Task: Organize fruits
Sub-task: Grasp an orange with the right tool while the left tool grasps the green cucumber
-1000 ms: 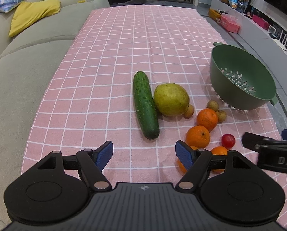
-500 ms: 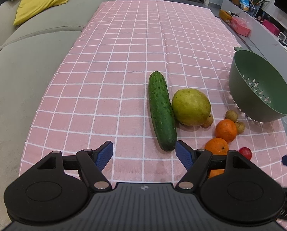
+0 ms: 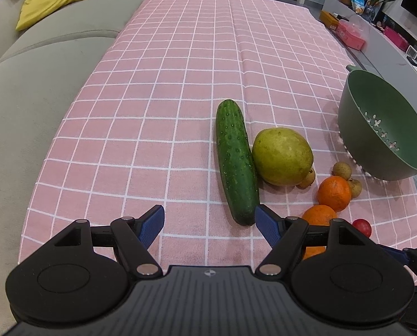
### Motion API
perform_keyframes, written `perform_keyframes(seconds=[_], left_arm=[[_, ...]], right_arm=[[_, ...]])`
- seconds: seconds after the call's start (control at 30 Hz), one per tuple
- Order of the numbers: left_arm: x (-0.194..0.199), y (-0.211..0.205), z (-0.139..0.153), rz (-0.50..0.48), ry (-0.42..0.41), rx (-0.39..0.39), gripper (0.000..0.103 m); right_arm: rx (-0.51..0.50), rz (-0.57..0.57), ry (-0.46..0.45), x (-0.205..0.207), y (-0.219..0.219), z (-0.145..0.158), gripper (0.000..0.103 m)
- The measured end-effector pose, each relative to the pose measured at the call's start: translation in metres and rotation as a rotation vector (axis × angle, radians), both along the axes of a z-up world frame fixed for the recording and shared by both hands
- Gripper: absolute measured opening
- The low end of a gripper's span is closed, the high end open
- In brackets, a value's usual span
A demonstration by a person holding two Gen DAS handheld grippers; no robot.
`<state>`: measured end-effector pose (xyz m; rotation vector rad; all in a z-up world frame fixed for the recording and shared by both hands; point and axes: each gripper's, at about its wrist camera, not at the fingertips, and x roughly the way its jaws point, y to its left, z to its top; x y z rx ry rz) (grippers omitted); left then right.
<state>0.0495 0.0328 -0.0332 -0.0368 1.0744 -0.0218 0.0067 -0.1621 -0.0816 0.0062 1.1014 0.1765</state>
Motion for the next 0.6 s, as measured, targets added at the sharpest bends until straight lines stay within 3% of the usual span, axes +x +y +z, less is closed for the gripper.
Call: perform_keyframes(seconds=[0.13,0.27,0.43,0.6], left_arm=[[0.001,-0.001,-0.004,-0.012,0.006,0.008,0.086],[0.003,0.000,-0.009,-0.011,0.017,0.019,0.087],[0.006,0.003,-0.018,-0.004,0.015,0.038,0.087],[0.013,0.006,-0.022,0.015,0.018,0.003,0.086]], right_arm=[[0.015,0.002,0.010,0.005,0.000,-0.006,0.063],[0.066,0.022,0.027,0.007,0.002,-0.006,0.043],[0.064,0.033,0.032,0.005,0.002,-0.005,0.042],[0.066,0.009,0.034,0.004,-0.009,-0.002,0.042]])
